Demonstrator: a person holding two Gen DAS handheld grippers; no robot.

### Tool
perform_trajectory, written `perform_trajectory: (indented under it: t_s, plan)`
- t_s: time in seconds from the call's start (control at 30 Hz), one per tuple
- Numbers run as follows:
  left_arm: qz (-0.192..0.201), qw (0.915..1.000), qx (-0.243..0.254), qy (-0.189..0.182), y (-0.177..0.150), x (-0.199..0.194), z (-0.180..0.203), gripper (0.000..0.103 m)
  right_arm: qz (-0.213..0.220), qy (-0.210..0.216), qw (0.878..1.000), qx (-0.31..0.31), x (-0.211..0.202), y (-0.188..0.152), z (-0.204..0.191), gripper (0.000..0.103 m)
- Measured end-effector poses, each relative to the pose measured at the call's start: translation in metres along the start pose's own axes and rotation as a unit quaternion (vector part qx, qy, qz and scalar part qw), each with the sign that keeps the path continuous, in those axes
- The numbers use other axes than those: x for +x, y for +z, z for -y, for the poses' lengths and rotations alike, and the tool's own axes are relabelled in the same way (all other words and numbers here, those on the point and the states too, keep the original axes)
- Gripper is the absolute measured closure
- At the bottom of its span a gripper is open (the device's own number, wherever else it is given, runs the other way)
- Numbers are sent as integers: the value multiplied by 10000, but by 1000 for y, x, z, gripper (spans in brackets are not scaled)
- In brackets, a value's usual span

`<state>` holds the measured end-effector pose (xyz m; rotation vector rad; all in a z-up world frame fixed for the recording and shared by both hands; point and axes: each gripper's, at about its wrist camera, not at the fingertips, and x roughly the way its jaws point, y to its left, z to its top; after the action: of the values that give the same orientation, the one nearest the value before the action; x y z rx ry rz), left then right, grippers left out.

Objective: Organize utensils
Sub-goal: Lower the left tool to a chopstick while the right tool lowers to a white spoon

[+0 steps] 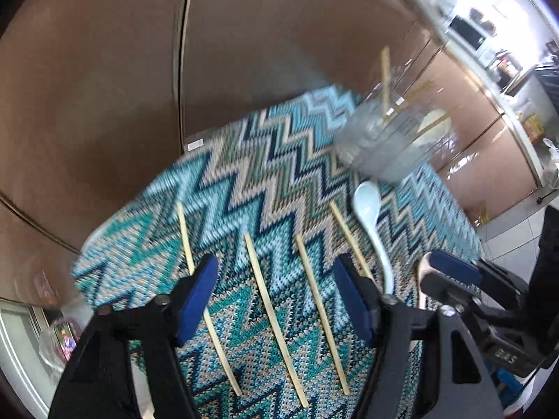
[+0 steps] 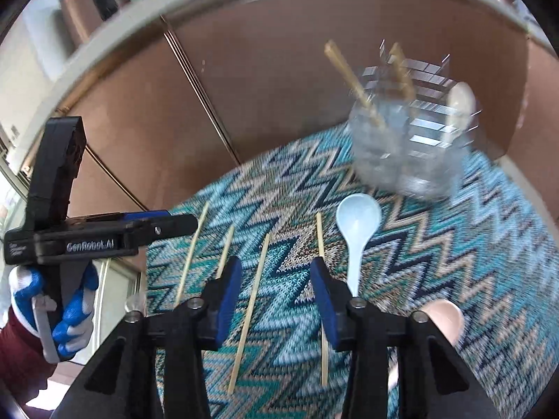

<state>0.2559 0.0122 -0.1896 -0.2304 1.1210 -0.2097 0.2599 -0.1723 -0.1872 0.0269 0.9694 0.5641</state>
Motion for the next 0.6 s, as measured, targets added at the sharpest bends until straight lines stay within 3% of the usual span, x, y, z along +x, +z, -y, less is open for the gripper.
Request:
perform_trajectory:
  t_s: [0.2,0.6]
  plan:
    - [-675,9976,-138,98,8,43,-5,65,-701,-85,9975,4,61,24,14,79]
    - [-1317,9906,-204,315,20,83,-7,88,-1459,-491,9881,-23,122,42,34,86]
